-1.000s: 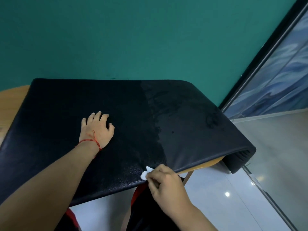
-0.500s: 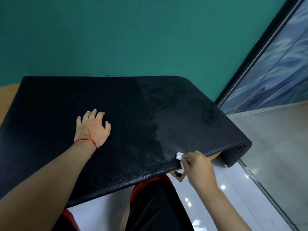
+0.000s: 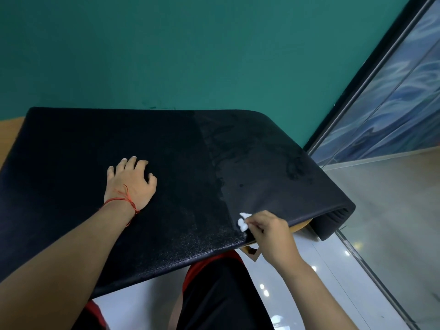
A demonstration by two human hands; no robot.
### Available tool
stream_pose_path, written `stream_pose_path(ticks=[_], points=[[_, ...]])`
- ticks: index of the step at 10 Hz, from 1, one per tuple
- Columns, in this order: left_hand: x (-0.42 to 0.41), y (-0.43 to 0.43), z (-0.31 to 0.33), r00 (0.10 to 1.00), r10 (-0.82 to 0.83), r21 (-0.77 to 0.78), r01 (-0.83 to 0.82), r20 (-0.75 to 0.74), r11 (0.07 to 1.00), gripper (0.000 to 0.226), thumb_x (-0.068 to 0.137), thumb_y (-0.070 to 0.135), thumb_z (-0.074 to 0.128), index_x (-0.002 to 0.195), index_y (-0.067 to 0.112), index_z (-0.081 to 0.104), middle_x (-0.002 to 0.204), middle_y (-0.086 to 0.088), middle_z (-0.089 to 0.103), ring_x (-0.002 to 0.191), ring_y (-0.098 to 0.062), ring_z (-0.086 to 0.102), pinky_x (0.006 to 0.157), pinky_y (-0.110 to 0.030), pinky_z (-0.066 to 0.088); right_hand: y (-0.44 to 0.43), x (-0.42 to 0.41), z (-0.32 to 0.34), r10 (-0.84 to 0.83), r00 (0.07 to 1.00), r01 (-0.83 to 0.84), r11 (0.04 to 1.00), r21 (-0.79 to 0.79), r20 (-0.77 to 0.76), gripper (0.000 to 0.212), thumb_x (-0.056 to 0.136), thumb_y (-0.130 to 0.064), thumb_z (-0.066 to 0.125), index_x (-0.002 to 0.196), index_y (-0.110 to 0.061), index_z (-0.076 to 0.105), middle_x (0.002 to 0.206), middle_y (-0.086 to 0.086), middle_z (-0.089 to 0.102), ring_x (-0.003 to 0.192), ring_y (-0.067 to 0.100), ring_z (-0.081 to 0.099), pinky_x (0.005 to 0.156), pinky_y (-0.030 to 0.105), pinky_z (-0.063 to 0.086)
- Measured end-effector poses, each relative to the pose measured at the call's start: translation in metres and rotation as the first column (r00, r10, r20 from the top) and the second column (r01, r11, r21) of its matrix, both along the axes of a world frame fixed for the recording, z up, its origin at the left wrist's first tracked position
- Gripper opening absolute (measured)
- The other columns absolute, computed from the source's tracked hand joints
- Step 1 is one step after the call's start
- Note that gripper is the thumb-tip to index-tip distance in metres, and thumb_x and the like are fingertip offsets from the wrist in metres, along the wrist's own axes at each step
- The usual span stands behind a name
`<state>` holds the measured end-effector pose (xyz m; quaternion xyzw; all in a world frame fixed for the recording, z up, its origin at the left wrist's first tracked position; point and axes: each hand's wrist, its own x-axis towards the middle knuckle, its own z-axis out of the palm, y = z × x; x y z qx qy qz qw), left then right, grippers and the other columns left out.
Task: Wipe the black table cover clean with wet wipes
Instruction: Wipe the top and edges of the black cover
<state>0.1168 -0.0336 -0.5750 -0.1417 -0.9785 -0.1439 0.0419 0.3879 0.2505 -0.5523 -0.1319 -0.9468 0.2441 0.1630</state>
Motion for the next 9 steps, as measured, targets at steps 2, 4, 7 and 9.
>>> stream_pose_path(ticks=[2, 4, 7, 9], points=[[0.002, -0.001, 0.002, 1.000, -0.003, 0.003, 0.003, 0.006, 1.000, 0.058, 0.103, 0.051, 0.033, 0.154, 0.026, 0.045, 0.166, -0.007, 0.036, 0.156, -0.029, 0.025, 0.127, -0.057, 0.018, 0.006, 0.013, 0.001, 0.233, 0.966, -0.241, 0.968, 0.065, 0.108, 0.023, 0.095, -0.006, 0.075, 0.090, -0.028, 0.079, 0.103, -0.031, 0.065, 0.104, -0.009, 0.061, 0.086, 0.006, 0.042], [0.000, 0.000, 0.001, 1.000, 0.000, 0.009, 0.000, 0.000, 1.000, 0.058, 0.103, 0.050, 0.033, 0.154, 0.026, 0.045, 0.167, -0.007, 0.036, 0.156, -0.029, 0.025, 0.127, -0.057, 0.018, 0.006, -0.026, 0.001, 0.204, 0.968, -0.224, 0.965, 0.134, 0.146, 0.019, 0.097, -0.015, 0.072, 0.093, -0.032, 0.080, 0.090, -0.019, 0.063, 0.093, 0.004, 0.056, 0.077, 0.018, 0.046], [0.000, 0.002, 0.002, 1.000, 0.004, 0.019, -0.003, -0.018, 1.000, 0.055, 0.102, 0.048, 0.038, 0.151, 0.025, 0.048, 0.164, -0.007, 0.039, 0.155, -0.029, 0.028, 0.126, -0.058, 0.020, 0.018, -0.114, 0.003, 0.104, 0.988, -0.106, 0.994, 0.008, 0.111, 0.017, 0.088, -0.012, 0.078, 0.087, -0.028, 0.074, 0.081, -0.016, 0.066, 0.077, 0.003, 0.064, 0.071, 0.028, 0.056], [-0.002, 0.002, -0.002, 1.000, 0.012, 0.021, -0.011, -0.028, 1.000, 0.054, 0.102, 0.048, 0.038, 0.150, 0.026, 0.048, 0.164, -0.005, 0.039, 0.155, -0.028, 0.027, 0.126, -0.056, 0.020, 0.024, -0.173, 0.006, 0.048, 0.991, -0.038, 0.996, -0.081, 0.126, 0.017, 0.087, -0.016, 0.080, 0.079, -0.029, 0.072, 0.073, -0.013, 0.070, 0.071, 0.005, 0.067, 0.069, 0.034, 0.060]])
